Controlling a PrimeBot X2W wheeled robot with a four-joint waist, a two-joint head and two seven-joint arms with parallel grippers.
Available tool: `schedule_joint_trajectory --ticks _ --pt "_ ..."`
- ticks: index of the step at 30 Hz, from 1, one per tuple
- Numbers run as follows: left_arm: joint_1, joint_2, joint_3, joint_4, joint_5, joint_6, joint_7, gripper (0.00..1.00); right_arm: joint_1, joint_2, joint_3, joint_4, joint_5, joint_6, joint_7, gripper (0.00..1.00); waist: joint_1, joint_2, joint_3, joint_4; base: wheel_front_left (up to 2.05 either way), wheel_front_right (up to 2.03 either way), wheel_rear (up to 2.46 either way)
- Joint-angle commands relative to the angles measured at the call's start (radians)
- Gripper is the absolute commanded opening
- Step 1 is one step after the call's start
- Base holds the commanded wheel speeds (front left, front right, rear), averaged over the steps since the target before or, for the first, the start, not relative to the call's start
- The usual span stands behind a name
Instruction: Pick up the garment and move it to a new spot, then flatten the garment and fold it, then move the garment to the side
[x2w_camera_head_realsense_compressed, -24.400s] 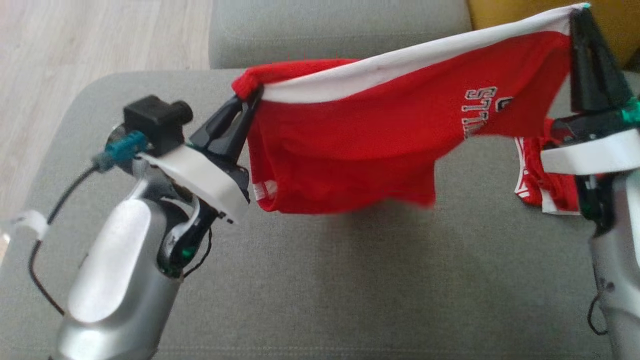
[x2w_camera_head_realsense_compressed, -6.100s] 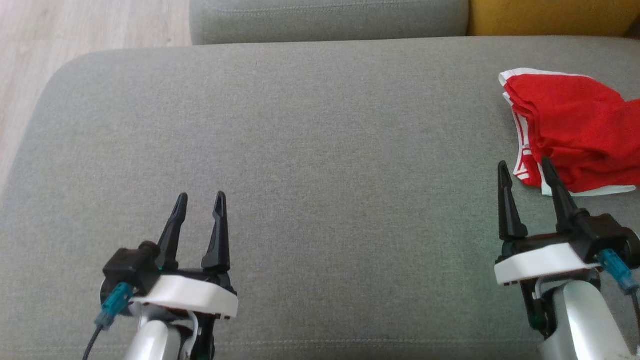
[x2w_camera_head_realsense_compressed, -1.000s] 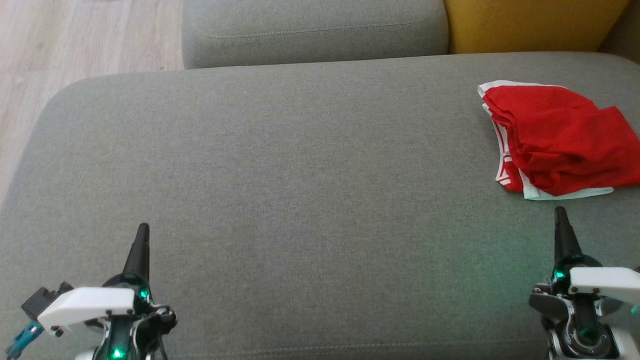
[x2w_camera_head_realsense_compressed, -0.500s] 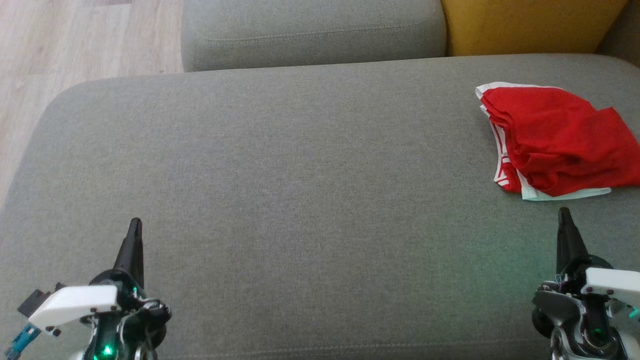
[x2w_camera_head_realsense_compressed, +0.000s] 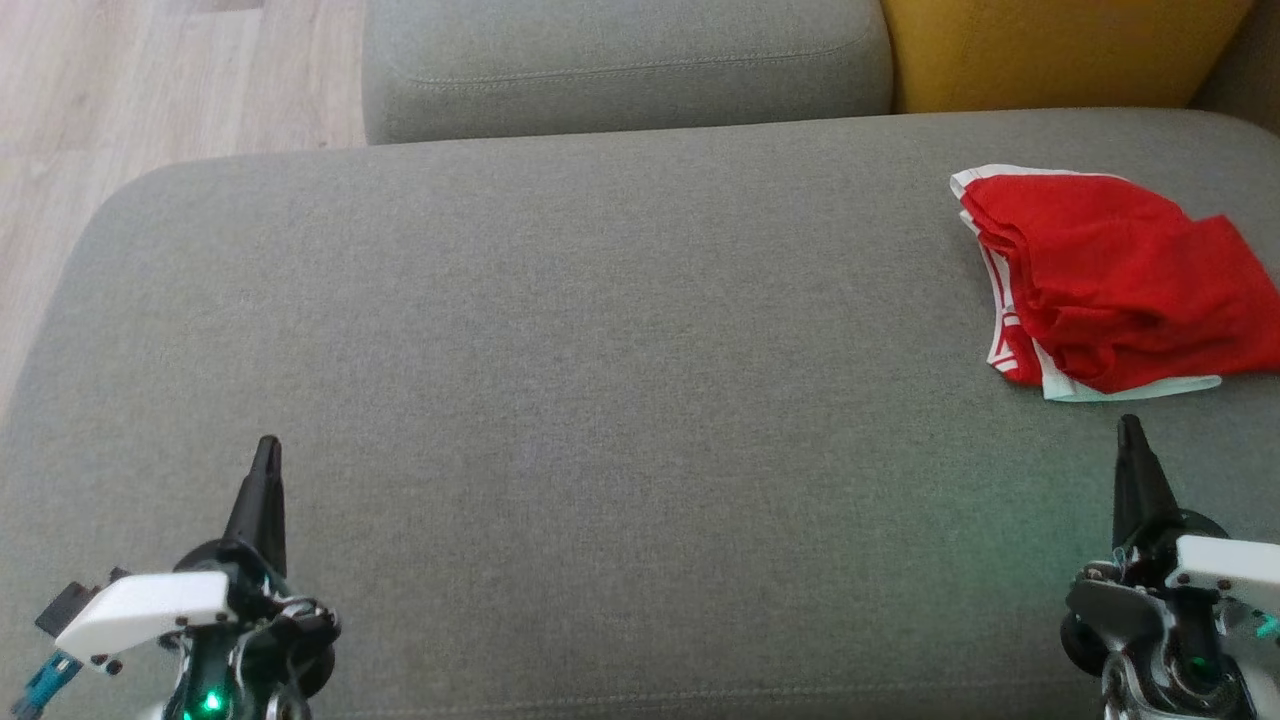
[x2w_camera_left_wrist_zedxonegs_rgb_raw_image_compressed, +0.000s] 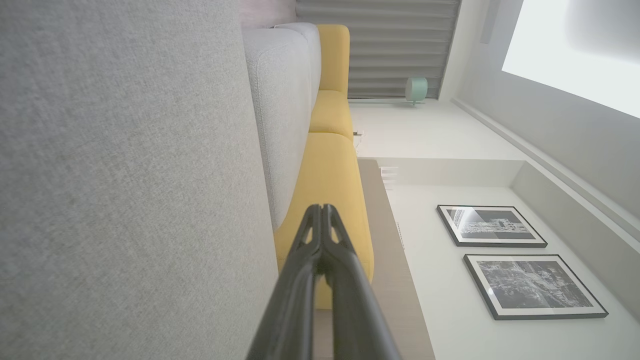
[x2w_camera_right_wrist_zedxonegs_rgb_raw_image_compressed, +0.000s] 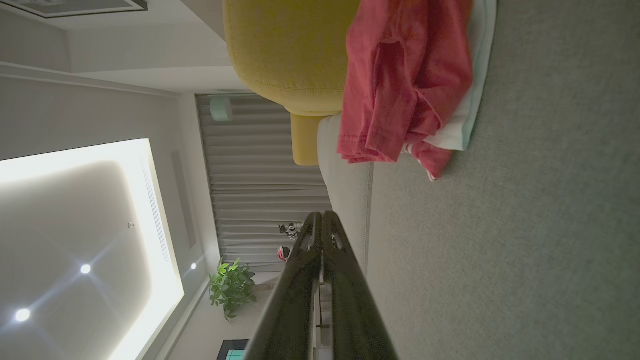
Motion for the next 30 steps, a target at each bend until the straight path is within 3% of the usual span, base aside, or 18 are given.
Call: schedule_joint_trajectory --ticks 1,30 --pt "-0.056 0.014 0.039 -0.026 0.001 -0.007 0.008 0.00 -0.045 -0.004 0.020 -0.032 0.007 -0.001 0.006 0.00 0.0000 0.0000 0.000 0.000 0.00 0.00 0.00" --pt "-0.057 0.008 0.048 -0.026 0.007 -0.007 0.015 0.00 -0.045 -0.004 0.020 -0.032 0.007 -0.001 0.006 0.00 0.0000 0.0000 0.000 0.000 0.00 0.00 0.00"
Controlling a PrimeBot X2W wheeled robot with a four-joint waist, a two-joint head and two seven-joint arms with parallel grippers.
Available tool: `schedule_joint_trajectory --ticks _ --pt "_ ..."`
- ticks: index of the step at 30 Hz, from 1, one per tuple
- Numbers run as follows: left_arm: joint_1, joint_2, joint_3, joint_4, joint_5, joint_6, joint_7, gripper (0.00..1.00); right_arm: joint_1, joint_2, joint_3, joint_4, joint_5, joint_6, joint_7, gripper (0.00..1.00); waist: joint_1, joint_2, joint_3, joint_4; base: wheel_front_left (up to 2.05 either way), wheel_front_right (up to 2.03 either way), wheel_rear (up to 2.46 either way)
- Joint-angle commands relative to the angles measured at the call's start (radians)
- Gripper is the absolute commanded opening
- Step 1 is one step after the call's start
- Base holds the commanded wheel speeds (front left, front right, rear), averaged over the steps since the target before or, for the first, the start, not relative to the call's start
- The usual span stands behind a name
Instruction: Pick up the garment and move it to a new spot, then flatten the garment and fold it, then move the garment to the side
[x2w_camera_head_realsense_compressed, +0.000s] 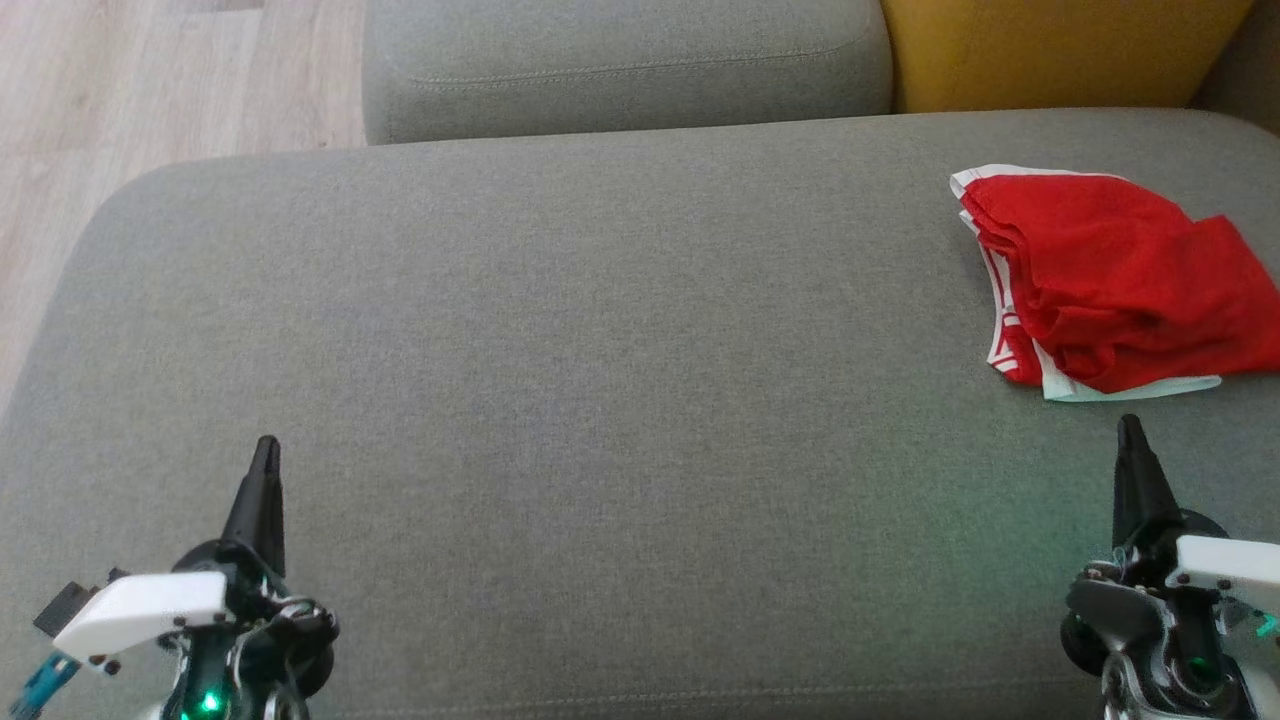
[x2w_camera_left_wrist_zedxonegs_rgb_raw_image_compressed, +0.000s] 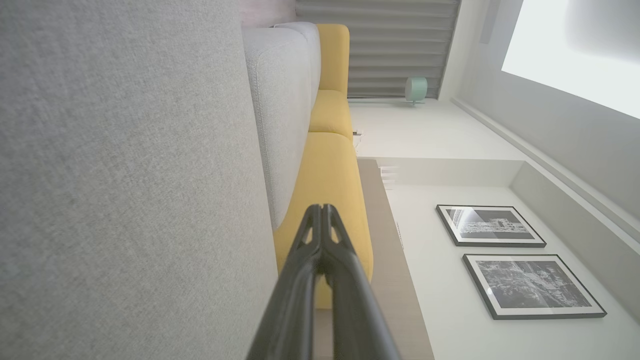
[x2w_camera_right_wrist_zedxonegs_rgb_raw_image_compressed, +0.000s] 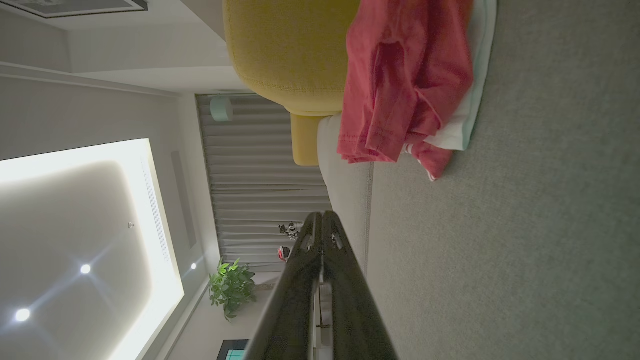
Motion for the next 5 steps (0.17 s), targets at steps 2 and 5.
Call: schedule_joint_trajectory --ticks 2,5 --pt "-0.057 0.010 0.041 -0.026 0.008 -0.007 0.006 0.00 -0.045 -0.004 0.020 -0.032 0.007 -0.001 0.006 0.00 0.0000 0.0000 0.000 0.000 0.00 0.00 0.00" --pt "-0.057 0.009 0.042 -0.026 0.008 -0.007 0.007 0.00 -0.045 -0.004 0.020 -0.032 0.007 -0.001 0.006 0.00 0.0000 0.0000 0.000 0.000 0.00 0.00 0.00"
